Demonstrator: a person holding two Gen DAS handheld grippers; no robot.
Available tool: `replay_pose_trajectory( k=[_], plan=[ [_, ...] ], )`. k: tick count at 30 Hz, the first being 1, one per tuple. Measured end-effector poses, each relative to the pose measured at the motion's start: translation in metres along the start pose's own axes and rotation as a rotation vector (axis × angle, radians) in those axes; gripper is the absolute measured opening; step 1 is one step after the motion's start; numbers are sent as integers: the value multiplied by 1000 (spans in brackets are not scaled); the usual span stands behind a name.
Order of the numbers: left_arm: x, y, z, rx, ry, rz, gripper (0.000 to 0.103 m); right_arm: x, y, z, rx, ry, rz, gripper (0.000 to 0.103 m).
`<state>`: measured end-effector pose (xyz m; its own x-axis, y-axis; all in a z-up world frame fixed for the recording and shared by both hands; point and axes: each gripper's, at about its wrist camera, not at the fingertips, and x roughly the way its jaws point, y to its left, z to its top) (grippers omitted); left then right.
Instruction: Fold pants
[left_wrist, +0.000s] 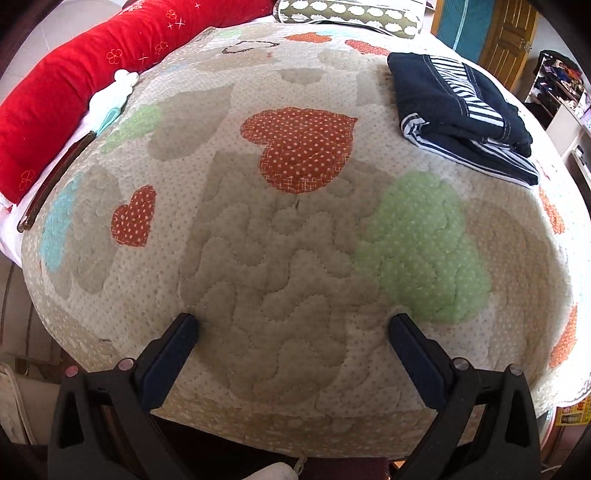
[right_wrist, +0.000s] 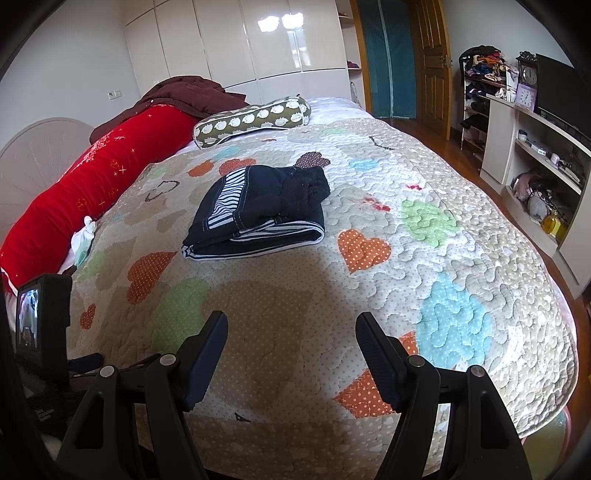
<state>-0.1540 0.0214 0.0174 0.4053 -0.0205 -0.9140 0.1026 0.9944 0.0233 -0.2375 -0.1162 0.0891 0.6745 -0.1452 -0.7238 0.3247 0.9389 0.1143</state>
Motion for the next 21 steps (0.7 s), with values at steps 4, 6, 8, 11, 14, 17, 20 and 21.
replay_pose_trajectory(
  k=[4, 6, 8, 11, 14, 17, 20, 21],
  plan=[
    [-2, 0, -3, -24, -17, 12, 103, 0, 1, -1, -1, 0, 1, 76],
    [-1, 2, -2, -33, -26, 12, 103, 0, 1, -1, -1, 4, 2, 77],
    [-2, 2, -3, -39, -32, 12, 103, 2, 1, -2, 0, 14, 3, 78],
    [-2, 2, -5, -43, -35, 12, 103, 9, -1, -3, 12, 50, 10, 79],
    [-3, 2, -6, -43, -41, 12, 103, 22, -6, -6, 35, 112, 3, 79],
    [-3, 2, -7, -43, -45, 12, 103, 32, -13, -10, 66, 166, -3, 79],
    [-3, 2, -7, -44, -45, 12, 103, 40, -19, -13, 88, 208, -12, 80],
    [-2, 2, -7, -43, -44, 11, 103, 43, -20, -15, 90, 223, -14, 82]
  ],
)
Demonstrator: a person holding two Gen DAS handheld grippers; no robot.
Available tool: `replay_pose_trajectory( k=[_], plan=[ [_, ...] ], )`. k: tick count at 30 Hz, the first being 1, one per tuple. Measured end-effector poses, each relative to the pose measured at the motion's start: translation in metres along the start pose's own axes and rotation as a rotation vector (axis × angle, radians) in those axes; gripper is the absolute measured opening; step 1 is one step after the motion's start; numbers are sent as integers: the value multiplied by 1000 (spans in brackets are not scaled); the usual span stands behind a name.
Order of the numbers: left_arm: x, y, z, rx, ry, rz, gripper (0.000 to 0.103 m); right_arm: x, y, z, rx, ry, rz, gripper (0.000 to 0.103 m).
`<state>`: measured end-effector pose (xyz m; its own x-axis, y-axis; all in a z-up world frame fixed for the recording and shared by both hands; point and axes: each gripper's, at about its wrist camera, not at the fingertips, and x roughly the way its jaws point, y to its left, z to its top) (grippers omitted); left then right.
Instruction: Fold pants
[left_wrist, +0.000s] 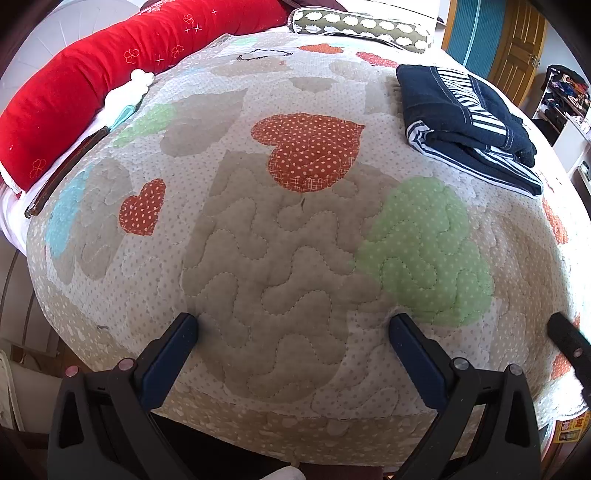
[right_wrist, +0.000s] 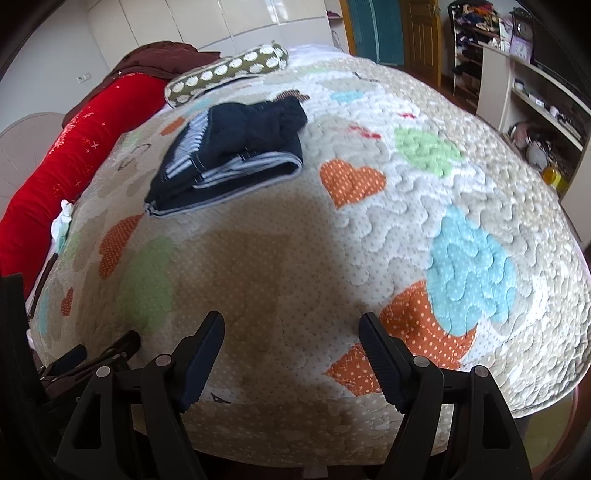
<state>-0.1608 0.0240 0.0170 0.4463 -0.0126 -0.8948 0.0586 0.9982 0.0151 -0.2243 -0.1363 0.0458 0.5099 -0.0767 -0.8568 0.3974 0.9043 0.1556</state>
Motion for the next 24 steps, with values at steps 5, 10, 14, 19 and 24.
replay_pose_trajectory(
  k=[5, 10, 14, 19, 24],
  plan=[
    [0, 0, 0, 0, 0, -1, 103, 7, 0, -3, -9, 25, -6, 85],
    [0, 1, 0, 1, 0, -2, 103, 18, 3, -4, -29, 36, 21, 96],
    [0, 0, 0, 1, -1, -3, 103, 21, 4, -6, -30, 23, 39, 100],
    [0, 1, 0, 0, -1, -2, 103, 20, 0, -6, -9, 15, 57, 101],
    [0, 1, 0, 0, -1, -3, 103, 20, 0, -6, -17, 13, 54, 101]
  ],
)
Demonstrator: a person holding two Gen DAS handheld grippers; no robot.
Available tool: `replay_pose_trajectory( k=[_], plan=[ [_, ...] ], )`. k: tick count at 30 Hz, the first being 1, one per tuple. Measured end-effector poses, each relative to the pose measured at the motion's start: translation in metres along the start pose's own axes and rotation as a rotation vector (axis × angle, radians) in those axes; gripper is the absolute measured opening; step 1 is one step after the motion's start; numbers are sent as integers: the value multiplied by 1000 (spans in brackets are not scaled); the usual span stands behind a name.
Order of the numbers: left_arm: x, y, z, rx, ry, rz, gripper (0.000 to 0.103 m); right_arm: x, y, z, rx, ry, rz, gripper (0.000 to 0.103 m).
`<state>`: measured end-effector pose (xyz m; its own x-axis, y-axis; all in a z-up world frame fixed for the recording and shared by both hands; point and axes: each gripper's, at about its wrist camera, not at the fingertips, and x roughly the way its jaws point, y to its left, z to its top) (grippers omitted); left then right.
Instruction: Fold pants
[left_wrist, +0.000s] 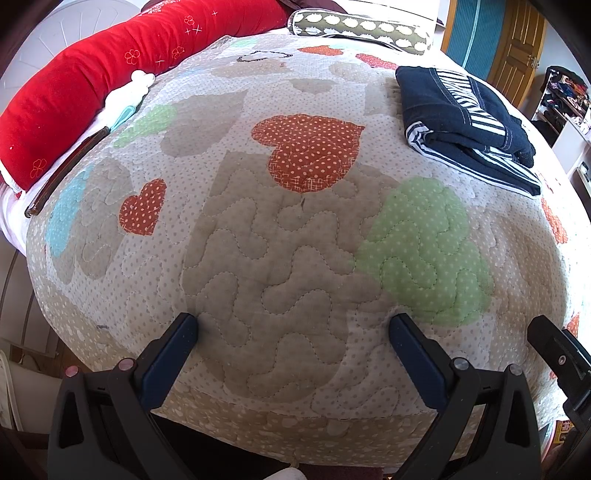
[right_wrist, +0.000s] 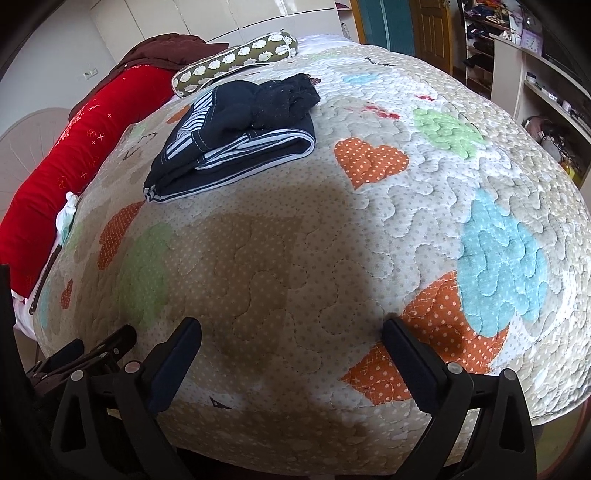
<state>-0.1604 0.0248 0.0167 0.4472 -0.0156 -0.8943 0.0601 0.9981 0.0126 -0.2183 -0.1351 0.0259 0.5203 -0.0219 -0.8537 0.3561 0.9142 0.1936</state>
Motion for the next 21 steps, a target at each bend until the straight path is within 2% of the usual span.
replay_pose_trajectory(
  k=[21],
  plan=[
    [0, 0, 0, -1, -2, -1, 103, 3, 5, -2, -17, -8, -16, 102]
  ],
)
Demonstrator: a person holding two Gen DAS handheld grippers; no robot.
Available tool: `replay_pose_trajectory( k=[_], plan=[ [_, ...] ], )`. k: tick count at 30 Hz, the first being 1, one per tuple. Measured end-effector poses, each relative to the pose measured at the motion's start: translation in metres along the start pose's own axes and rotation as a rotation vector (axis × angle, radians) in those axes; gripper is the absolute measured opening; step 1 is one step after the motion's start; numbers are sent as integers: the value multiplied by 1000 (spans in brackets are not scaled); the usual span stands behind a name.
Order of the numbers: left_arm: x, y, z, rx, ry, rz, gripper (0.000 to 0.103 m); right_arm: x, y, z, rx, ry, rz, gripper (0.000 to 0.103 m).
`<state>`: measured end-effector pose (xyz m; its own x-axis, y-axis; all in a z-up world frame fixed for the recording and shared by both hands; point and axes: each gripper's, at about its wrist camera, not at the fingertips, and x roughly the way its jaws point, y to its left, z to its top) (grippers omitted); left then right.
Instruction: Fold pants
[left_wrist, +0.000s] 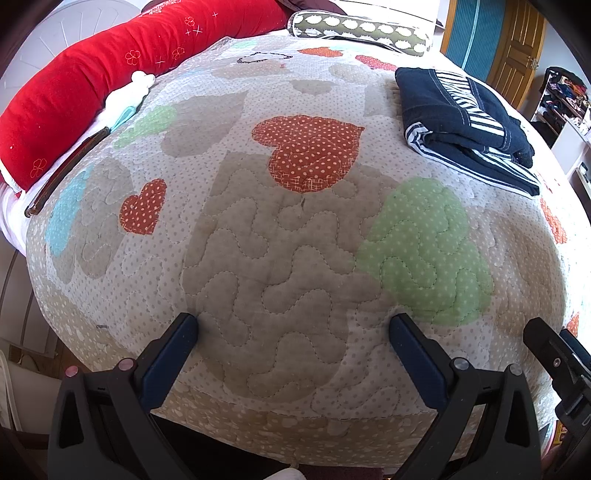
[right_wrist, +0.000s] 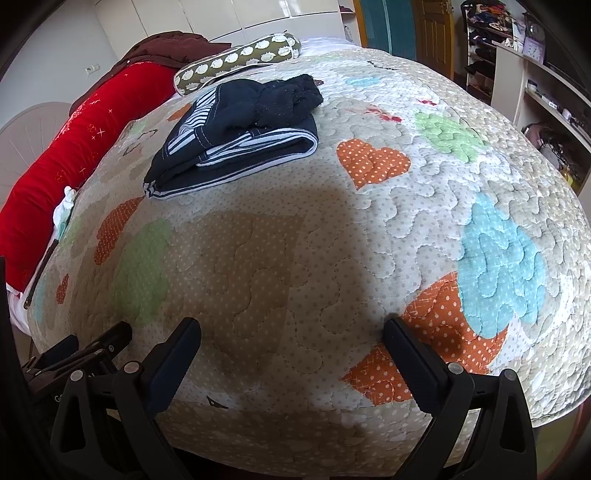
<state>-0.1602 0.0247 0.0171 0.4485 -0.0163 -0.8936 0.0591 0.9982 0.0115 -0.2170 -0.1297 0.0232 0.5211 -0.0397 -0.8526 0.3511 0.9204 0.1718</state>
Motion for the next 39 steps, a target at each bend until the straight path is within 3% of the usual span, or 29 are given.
replay_pose_trajectory(
  k=[39],
  plan=[
    [-1, -1, 0, -2, -5, -1, 103, 0, 2, -2, -35, -4, -28, 102]
  ],
)
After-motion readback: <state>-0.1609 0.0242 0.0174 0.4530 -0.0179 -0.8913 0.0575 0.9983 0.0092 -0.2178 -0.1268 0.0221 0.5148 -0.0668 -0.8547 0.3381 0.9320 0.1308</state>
